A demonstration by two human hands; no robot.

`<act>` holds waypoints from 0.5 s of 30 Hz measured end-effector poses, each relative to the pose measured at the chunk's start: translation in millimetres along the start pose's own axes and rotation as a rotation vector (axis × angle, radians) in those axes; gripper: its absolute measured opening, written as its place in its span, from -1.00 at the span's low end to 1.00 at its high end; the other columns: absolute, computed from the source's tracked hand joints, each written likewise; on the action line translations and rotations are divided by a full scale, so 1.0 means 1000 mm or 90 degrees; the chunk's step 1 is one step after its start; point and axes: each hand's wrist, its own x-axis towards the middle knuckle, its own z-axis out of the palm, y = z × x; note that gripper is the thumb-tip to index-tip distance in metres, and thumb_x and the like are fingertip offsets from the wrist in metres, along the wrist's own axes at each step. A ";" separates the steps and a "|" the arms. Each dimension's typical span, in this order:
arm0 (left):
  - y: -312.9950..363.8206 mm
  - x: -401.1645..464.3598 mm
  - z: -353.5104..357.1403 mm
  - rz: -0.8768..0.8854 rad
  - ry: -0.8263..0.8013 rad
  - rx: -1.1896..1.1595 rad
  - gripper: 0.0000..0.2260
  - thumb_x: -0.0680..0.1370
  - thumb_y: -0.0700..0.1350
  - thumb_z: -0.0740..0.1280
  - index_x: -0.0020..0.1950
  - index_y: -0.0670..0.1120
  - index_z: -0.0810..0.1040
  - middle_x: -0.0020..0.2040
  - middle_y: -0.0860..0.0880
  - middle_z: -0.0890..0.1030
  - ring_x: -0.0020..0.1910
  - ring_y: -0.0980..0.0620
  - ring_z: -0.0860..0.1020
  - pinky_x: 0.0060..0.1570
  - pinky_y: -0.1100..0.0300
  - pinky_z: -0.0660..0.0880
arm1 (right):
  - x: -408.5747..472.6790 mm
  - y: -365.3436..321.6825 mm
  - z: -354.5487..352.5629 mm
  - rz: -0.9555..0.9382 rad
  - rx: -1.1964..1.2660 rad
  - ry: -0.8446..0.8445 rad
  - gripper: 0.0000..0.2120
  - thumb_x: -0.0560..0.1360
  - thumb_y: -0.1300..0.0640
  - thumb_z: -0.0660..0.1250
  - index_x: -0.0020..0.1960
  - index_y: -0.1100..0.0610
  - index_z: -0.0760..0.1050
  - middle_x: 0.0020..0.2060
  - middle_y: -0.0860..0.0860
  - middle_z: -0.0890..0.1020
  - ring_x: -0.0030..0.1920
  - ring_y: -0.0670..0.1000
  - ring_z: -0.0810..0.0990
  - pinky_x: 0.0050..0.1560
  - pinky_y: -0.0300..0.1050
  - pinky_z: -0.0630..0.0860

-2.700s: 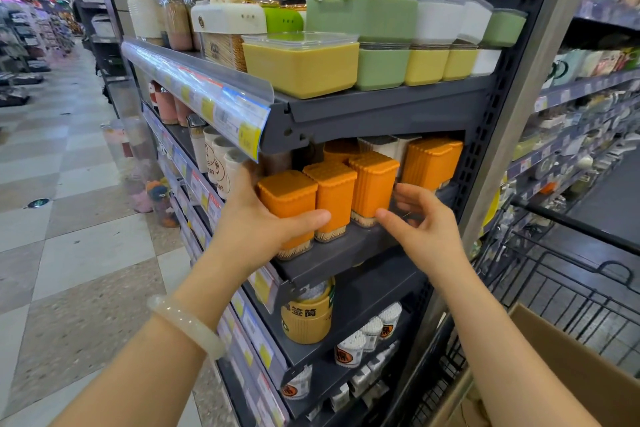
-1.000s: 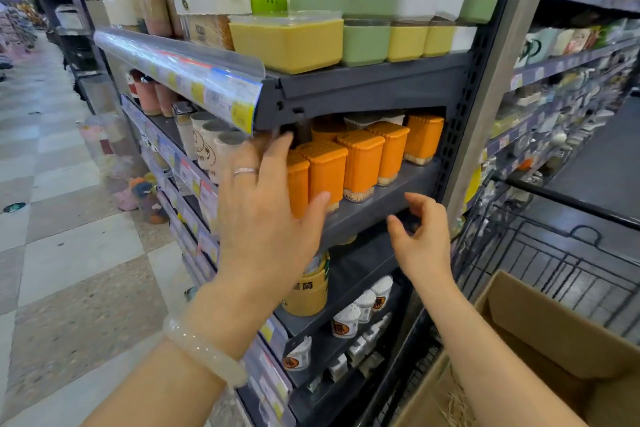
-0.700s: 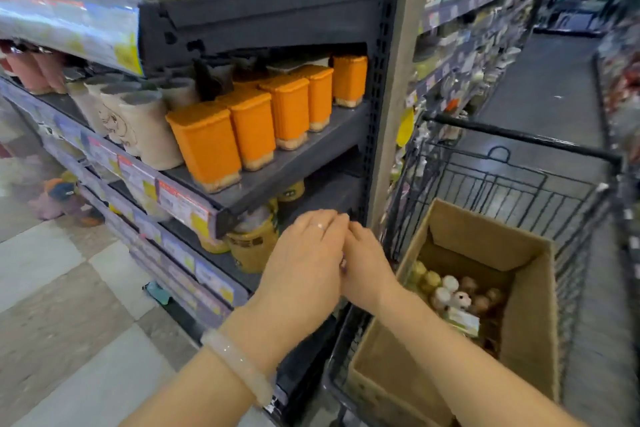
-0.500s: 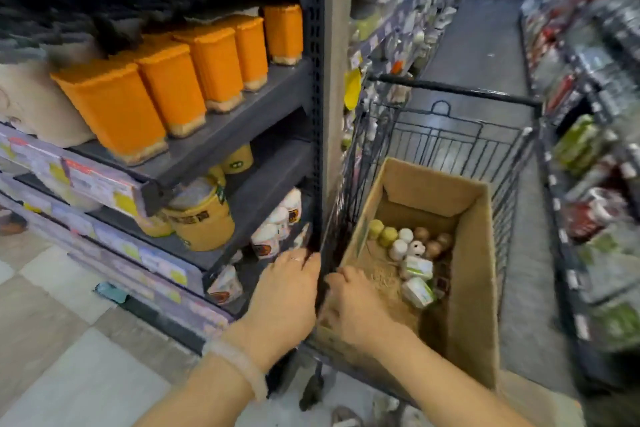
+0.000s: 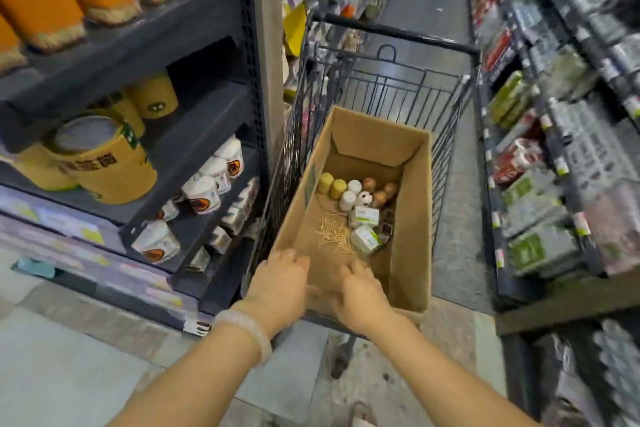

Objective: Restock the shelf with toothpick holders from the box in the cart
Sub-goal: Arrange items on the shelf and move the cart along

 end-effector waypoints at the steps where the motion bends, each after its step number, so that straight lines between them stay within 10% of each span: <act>1: 0.002 0.003 0.002 -0.005 -0.005 -0.006 -0.63 0.58 -0.04 0.20 0.37 -0.11 0.34 0.35 -0.08 0.36 0.34 -0.09 0.31 0.25 0.07 0.33 | 0.000 0.002 0.001 -0.001 0.003 -0.004 -0.57 0.50 0.08 0.28 0.33 0.16 0.32 0.27 0.14 0.36 0.28 0.20 0.34 0.24 -0.01 0.35; 15: 0.071 0.091 0.006 -0.158 -0.108 -0.088 -0.59 0.60 -0.07 0.20 0.43 -0.10 0.27 0.41 -0.09 0.31 0.40 -0.09 0.26 0.35 0.04 0.28 | 0.048 0.093 -0.046 -0.074 -0.012 -0.070 -0.45 0.51 0.09 0.31 0.44 0.14 0.23 0.35 0.11 0.32 0.35 0.15 0.28 0.34 0.00 0.29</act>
